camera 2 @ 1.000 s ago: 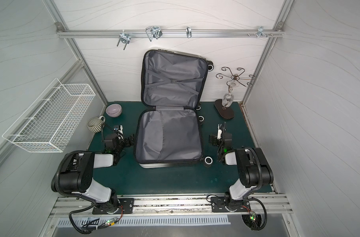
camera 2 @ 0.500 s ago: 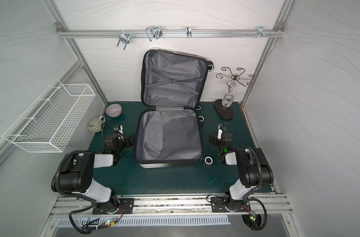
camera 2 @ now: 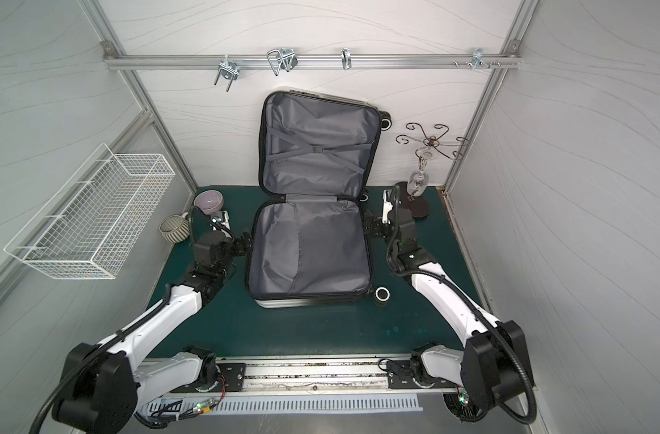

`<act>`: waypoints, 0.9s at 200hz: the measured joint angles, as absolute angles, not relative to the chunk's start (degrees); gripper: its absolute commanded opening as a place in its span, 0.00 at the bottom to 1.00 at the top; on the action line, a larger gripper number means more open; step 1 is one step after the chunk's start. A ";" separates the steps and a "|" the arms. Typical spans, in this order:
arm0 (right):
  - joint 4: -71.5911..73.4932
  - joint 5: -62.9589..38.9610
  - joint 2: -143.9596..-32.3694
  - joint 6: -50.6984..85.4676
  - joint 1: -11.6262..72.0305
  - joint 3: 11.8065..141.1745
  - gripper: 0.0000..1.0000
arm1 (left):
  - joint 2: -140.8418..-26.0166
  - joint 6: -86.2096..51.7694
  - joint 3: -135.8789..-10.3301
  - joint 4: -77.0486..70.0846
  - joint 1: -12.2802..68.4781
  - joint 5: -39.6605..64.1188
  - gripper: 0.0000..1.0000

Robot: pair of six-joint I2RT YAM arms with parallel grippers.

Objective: Close the suitcase zippers
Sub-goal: Close the suitcase at the center of the board.

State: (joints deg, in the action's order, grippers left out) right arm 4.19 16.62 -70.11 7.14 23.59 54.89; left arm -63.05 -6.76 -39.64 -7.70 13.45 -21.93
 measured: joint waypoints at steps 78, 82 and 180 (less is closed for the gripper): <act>-12.21 -7.64 -88.05 23.18 15.81 78.17 0.81 | -63.81 -24.49 -59.27 20.58 8.36 -10.50 0.89; -12.73 -7.40 -89.43 22.98 16.21 80.01 0.81 | -64.12 -24.49 -59.48 21.32 8.56 -10.22 0.89; -11.75 -4.56 -119.13 22.35 14.00 111.85 0.83 | -66.59 -24.53 -58.19 30.37 12.43 -11.66 0.92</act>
